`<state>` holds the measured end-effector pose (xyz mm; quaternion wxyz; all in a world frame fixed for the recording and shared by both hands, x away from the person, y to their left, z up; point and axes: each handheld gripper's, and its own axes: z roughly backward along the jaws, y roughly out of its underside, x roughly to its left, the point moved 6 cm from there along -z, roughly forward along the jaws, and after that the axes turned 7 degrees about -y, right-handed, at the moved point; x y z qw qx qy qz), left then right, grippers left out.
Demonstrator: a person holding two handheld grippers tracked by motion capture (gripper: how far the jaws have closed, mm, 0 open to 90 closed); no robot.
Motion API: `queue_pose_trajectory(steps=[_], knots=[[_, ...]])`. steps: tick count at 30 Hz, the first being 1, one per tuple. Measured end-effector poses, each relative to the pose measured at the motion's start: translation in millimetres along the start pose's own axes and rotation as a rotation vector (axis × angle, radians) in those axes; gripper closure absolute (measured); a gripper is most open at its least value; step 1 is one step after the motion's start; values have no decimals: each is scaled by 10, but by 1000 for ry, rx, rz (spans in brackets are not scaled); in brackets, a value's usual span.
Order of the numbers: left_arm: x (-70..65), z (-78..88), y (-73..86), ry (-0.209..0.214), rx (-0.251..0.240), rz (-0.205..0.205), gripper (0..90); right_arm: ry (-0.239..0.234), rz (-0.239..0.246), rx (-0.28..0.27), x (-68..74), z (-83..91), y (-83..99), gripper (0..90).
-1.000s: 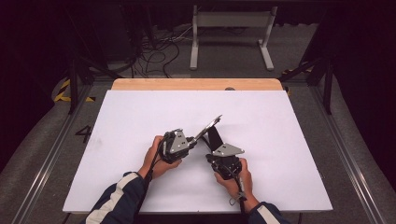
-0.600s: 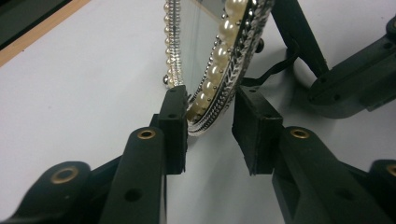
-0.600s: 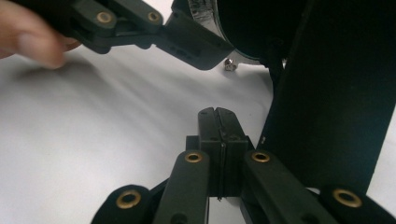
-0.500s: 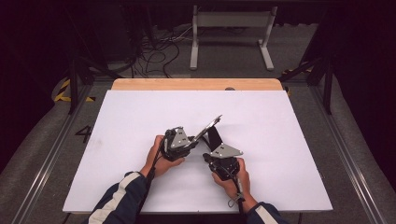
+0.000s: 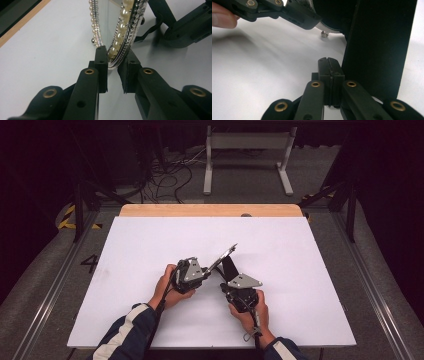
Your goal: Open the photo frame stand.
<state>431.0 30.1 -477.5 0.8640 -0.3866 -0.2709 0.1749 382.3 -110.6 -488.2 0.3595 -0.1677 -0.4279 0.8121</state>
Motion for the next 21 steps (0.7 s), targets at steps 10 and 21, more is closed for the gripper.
queue_pose_trajectory(steps=[10, 21], knots=[[-28, 59, -1, 11, 12, -51, 797, -15, 3, 11, -17, 22, 6, 900], [-62, 73, -10, 33, 11, -56, 782, -38, 4, 25, -83, 50, 15, 900]])
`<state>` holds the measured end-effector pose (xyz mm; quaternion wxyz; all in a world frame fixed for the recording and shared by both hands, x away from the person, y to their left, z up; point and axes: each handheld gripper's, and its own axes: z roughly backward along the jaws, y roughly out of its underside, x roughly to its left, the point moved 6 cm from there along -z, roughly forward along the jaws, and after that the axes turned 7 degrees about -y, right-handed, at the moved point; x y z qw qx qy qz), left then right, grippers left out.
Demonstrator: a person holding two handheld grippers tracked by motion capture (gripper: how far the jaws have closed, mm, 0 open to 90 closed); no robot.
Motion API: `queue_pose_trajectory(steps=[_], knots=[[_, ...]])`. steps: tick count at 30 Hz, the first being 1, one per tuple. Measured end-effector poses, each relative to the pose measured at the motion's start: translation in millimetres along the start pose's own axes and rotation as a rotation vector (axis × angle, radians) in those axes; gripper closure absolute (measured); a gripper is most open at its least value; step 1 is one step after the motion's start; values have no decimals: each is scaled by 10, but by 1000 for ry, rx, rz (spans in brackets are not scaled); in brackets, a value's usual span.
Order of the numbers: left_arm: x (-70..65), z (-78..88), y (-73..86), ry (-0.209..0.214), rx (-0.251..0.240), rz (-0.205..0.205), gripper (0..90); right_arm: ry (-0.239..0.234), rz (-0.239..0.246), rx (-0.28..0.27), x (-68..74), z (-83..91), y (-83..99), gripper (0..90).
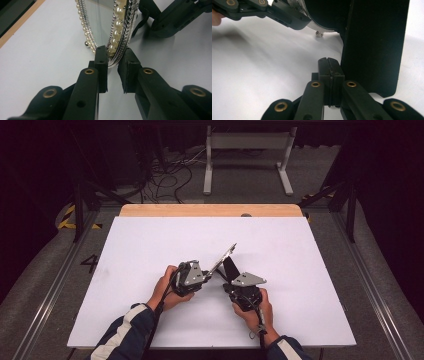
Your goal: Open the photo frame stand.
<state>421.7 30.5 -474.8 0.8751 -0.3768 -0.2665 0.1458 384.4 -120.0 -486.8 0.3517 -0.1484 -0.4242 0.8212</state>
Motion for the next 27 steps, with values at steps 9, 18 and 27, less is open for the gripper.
queue_pose_trajectory(steps=[9, 18, 27], knots=[[-25, 4, -7, 25, -11, 26, 768, 5, 4, 11, -54, 27, 8, 900], [-52, 8, -15, 41, -14, 51, 760, -10, 5, 12, -95, 41, 18, 900], [-84, 15, -32, 40, -16, 38, 759, -14, 3, 17, -144, 65, 22, 900]])
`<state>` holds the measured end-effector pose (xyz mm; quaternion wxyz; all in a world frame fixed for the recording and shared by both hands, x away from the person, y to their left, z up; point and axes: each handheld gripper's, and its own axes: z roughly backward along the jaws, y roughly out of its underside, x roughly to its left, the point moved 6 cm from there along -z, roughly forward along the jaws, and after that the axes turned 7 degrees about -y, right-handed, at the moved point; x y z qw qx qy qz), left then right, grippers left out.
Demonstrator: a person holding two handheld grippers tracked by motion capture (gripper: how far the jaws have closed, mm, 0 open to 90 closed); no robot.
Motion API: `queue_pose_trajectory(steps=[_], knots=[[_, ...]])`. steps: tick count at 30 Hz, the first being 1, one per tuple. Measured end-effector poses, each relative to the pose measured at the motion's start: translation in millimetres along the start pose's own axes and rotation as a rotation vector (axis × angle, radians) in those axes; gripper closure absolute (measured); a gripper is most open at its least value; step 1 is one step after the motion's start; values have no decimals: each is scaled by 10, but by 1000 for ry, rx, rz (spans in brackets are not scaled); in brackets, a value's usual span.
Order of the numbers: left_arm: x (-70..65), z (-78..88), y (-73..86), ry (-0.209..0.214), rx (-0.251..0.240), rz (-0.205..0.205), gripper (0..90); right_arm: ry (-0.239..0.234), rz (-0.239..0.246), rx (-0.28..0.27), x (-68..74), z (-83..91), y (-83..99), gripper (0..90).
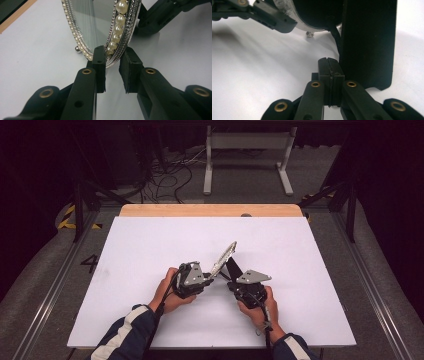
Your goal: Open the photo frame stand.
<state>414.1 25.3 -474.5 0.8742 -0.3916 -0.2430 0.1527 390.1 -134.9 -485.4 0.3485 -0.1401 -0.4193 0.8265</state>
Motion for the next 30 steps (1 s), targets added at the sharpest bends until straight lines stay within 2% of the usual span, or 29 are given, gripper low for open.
queue_pose_trajectory(steps=[8, 12, 20, 23, 30], knots=[[-57, 15, -19, 11, 0, -2, 757, -23, 15, 3, -41, 28, 11, 900], [-112, 21, -42, 12, 8, -22, 757, -41, 37, 8, -76, 59, 39, 900], [-179, 25, -70, 4, 19, -36, 757, -19, 35, 28, -127, 87, 72, 900], [-195, 23, -85, -5, 19, -53, 759, -7, 34, 32, -141, 92, 75, 900], [-205, 22, -89, 12, 12, -37, 769, 2, 30, 33, -178, 99, 78, 900]])
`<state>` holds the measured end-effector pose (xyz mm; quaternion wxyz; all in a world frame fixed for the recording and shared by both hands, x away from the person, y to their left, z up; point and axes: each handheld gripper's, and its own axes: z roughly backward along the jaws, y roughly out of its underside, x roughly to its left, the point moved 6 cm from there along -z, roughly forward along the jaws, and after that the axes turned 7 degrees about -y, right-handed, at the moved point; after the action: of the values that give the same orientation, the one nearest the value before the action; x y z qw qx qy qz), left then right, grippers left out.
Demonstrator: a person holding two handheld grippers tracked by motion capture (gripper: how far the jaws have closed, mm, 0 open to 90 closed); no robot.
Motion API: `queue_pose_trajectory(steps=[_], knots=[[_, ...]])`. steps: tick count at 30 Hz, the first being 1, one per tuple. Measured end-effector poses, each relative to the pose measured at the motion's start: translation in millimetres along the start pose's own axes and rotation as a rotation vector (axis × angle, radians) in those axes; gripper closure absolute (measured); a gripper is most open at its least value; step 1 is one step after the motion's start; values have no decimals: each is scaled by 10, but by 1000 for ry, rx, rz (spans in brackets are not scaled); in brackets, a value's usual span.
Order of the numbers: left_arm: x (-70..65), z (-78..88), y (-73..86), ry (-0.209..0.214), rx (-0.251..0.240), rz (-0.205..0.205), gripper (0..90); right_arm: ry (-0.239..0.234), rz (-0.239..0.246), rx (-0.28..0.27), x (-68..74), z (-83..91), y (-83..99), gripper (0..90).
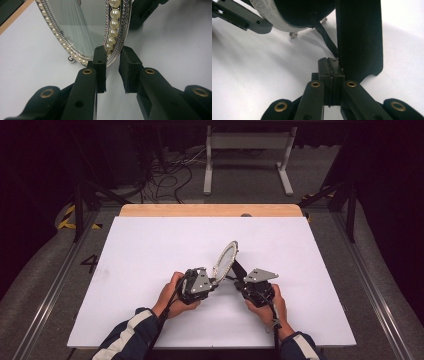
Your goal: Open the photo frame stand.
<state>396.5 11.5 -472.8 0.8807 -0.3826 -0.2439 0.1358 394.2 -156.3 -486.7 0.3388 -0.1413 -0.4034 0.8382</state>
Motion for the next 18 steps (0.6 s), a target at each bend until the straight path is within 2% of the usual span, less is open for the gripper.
queue_pose_trajectory(steps=[7, 9, 13, 18], knots=[[-14, -47, -11, 28, -17, 25, 781, 4, -19, -7, -98, 16, 28, 900], [-33, -62, -8, 38, -14, 27, 840, 26, -26, -7, -145, 20, 19, 900], [-53, -98, -25, 42, -24, 26, 826, 13, -53, -15, -205, 25, 27, 900], [-40, -81, -20, 58, -35, 39, 820, 23, -42, -10, -229, 19, 35, 900]])
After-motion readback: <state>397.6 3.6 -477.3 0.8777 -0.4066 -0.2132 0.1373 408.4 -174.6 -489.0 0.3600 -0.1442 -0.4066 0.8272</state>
